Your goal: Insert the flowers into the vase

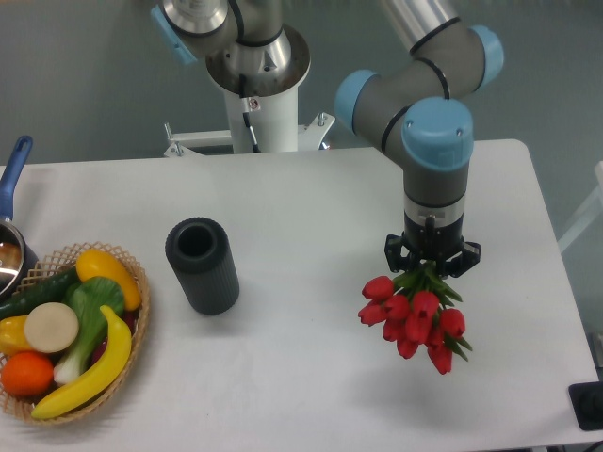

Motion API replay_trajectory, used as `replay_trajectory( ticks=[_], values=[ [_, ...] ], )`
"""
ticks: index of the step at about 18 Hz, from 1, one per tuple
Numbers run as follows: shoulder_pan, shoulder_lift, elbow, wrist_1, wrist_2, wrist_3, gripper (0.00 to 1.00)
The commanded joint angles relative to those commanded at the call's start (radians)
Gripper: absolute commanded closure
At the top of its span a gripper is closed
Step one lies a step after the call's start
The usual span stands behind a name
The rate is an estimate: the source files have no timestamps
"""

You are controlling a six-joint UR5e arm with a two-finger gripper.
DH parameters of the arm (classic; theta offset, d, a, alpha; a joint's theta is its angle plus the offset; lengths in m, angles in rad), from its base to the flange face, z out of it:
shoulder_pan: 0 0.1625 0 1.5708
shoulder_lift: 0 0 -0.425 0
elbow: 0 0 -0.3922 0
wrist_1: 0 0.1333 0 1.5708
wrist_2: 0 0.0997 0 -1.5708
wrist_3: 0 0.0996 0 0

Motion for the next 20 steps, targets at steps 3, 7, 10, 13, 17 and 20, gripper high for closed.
replay_trajectory(
  ticks=[3, 7, 10, 13, 17, 20],
  values=[
    [-0.009, 0.025, 0.003, 0.04, -0.089, 0.0, 1.0],
    [-0.02, 0.041, 0.04, 0.04, -0.28, -0.005, 1.0],
    [-0.009, 0.04, 0.067, 0.042, -0.573, -0.107, 1.0],
    [-0.006, 0.041, 0.081, 0.043, -0.668, -0.117, 1.0],
    [0.001, 0.044, 0.04, 0.134, -0.929, -0.118, 0.93],
    [0.02, 0.103, -0.03, 0.135, -1.036, -0.115, 0.93]
  ],
)
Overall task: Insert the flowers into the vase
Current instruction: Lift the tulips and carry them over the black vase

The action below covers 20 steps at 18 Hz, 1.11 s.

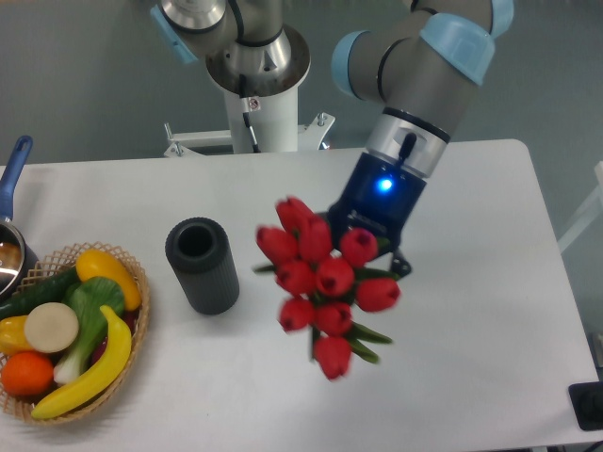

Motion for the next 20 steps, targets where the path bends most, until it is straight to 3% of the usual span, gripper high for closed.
replay_trajectory(
  ticks=[7, 13, 16, 20],
  values=[
    [-0.003, 0.198, -0.241, 0.006, -0.12, 0.096, 0.93],
    [-0.015, 0.293, -0.393, 0.006, -0.195, 0.19, 0.93],
    [-0.026, 0.293, -0.411, 0.005, -0.196, 0.221, 0.87],
    [-0.031, 0.283, -0.442, 0.006, -0.195, 0.244, 0.87]
  ],
)
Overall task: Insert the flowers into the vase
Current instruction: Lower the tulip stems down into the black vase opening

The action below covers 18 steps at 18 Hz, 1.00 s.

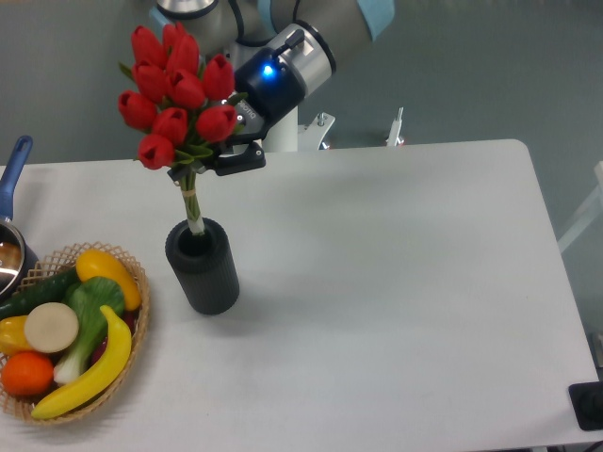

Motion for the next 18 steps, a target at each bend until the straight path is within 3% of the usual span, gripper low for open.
replay_trajectory(
  ticks=[9, 18],
  values=[
    [-0.008, -0.058, 0.005, 0.0, 0.008, 0.055, 0.87],
    [-0.021, -0.115, -0.064, 0.0, 0.008, 0.173, 0.85]
  ],
)
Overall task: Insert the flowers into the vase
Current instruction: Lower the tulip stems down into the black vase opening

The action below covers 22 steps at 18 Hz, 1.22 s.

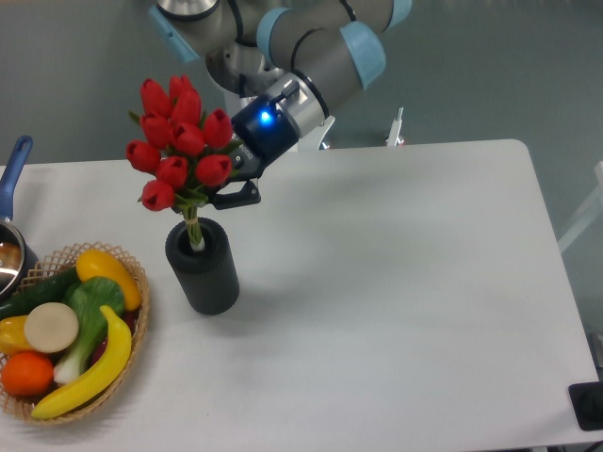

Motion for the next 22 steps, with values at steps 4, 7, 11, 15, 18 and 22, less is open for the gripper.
replay_trajectory(
  ticks=[4, 7, 11, 15, 18, 22],
  values=[
    [-0.011, -0.028, -0.002, 0.0, 0.012, 0.017, 0.8],
    [-0.014, -0.032, -0.024, -0.002, 0.04, 0.048, 0.79],
    [-0.014, -0.032, -0.061, -0.002, 0.055, 0.093, 0.74],
    [-0.014, -0.037, -0.086, -0.002, 0.066, 0.143, 0.45],
    [-0.014, -0.054, -0.089, -0.002, 0.089, 0.143, 0.07],
    [-0.006, -0.051, -0.101, -0.002, 0.098, 0.143, 0.0]
  ],
)
